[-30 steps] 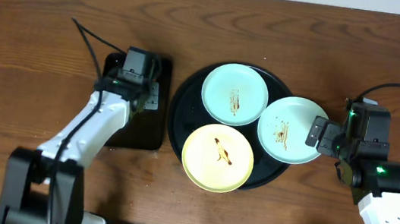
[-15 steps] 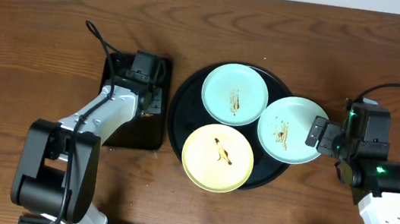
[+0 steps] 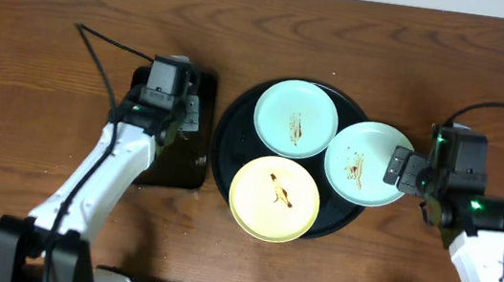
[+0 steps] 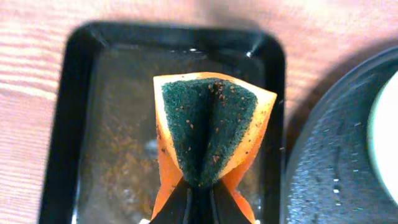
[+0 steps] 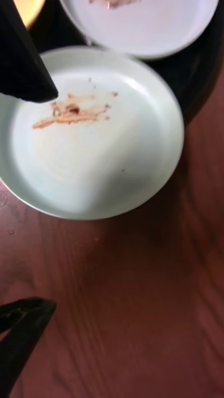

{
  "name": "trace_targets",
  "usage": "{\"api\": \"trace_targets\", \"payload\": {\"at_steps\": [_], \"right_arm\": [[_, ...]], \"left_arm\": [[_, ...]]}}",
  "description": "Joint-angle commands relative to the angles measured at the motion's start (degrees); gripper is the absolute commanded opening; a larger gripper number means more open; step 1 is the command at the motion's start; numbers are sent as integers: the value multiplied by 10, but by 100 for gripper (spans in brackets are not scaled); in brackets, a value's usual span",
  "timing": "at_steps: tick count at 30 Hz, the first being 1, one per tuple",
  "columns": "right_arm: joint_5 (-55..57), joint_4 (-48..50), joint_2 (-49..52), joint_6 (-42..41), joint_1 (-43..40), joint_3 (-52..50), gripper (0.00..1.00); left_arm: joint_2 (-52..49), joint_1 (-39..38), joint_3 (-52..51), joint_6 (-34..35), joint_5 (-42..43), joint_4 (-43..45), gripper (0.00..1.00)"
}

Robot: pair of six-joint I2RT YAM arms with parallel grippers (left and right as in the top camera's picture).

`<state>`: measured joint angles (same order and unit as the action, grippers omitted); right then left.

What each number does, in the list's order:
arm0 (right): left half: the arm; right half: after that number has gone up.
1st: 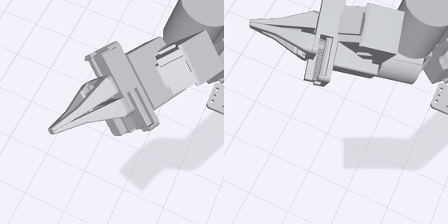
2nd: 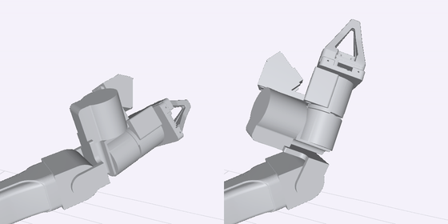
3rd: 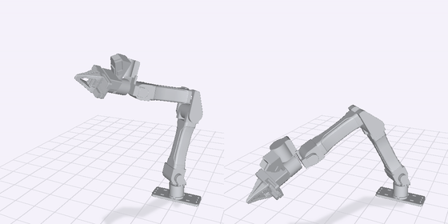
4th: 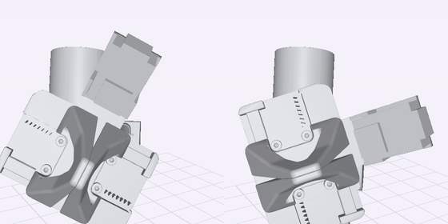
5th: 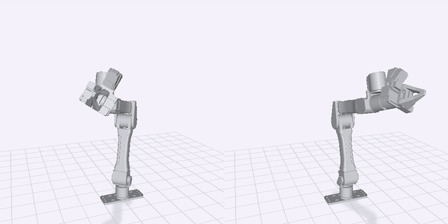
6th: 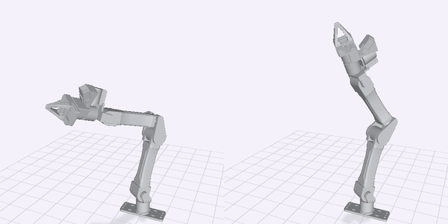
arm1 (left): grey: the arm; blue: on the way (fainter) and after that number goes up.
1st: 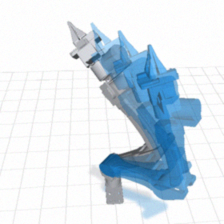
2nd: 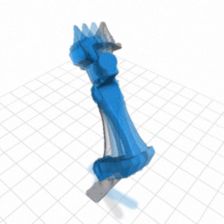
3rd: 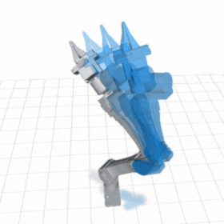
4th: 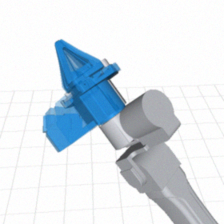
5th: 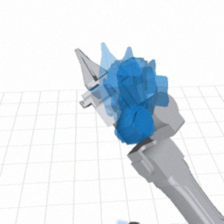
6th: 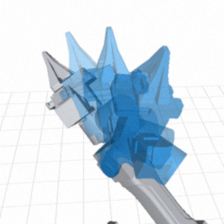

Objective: Clean dirty plates on tray and stack at the side
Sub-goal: 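Grip the right pale green plate rim with the right gripper and lift the sponge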

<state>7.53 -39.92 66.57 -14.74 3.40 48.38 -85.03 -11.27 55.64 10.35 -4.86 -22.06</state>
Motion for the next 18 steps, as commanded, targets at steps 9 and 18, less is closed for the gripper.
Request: {"api": "trace_targets", "payload": {"at_steps": [9,18], "right_arm": [[-89,63,131,6,-59,9,77],[-145,115,209,33,-66,9,54]], "left_arm": [[84,3,9,3,-23,-1,8],[113,3,9,3,-22,-1,7]]}}
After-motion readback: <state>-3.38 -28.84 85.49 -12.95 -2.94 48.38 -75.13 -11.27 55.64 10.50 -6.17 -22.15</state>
